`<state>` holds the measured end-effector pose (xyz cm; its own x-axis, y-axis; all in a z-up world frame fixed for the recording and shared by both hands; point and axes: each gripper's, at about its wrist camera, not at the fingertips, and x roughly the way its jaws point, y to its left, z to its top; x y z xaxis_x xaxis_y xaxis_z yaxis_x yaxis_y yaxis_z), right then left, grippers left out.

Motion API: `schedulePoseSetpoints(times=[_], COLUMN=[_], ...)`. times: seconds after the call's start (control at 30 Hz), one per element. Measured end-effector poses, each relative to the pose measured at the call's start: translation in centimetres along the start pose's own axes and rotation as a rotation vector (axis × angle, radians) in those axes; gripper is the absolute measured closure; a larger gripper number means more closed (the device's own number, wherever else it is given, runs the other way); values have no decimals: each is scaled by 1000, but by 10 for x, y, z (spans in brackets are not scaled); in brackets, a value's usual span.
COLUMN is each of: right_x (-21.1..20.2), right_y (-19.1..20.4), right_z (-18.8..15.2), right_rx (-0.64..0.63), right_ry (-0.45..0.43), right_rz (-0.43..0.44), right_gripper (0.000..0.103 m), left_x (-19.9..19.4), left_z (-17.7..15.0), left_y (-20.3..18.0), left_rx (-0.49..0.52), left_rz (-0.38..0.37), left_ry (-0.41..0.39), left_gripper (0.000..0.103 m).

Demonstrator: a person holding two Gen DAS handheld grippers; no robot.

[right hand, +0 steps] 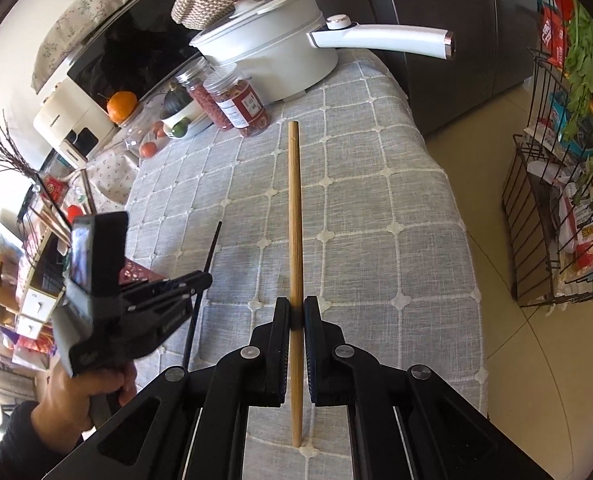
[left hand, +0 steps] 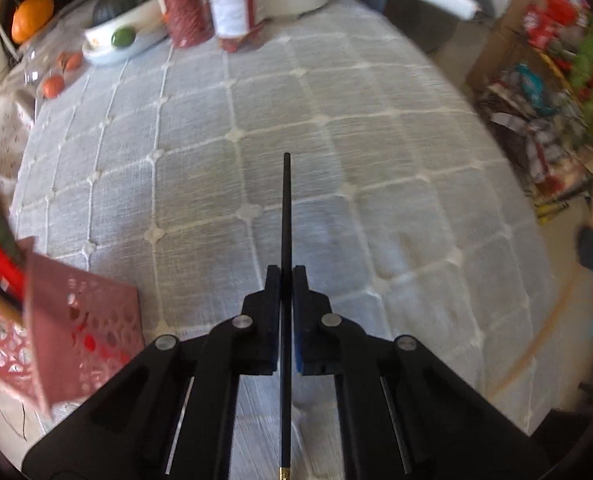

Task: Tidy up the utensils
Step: 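Grasp the last black chopstick with the left gripper while the right gripper lifts its wooden chopstick, then lower the black chopstick into the basket and open the left gripper while the right gripper carries its chopstick over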

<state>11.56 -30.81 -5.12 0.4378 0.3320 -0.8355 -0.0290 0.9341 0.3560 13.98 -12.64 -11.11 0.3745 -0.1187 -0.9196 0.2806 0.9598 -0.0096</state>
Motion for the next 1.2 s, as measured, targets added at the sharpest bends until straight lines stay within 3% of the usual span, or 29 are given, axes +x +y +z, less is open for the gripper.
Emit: schedulePoseSetpoints(times=[0.17,0.5,0.6,0.7,0.97,1.2], right_x=[-13,-34,-37,-40,-52,-50], right_y=[15,60,69,78,114,146], right_z=[-9,-26,-27,-25,-15,-9], right_rx=[-17,-134,-155,-169,-215,-254], right_ry=[-46,-108,-129,-145,-203,-222], right_rz=[-2,8,5,7,70,119], right_gripper=[96,96,96,96,96,96], left_x=[-61,-143,-162,-183,-225,-222], left_z=[-23,-56,-71,-70,-68,-66], left_y=[-10,26,48,69,120,145], left_rx=[58,93,39,-39,-177,-255], left_rz=[-55,-105,-99,-150,-109,-47], left_ry=[-118,-329,-423,-476,-681,-726], left_gripper=[97,97,97,97,97,97])
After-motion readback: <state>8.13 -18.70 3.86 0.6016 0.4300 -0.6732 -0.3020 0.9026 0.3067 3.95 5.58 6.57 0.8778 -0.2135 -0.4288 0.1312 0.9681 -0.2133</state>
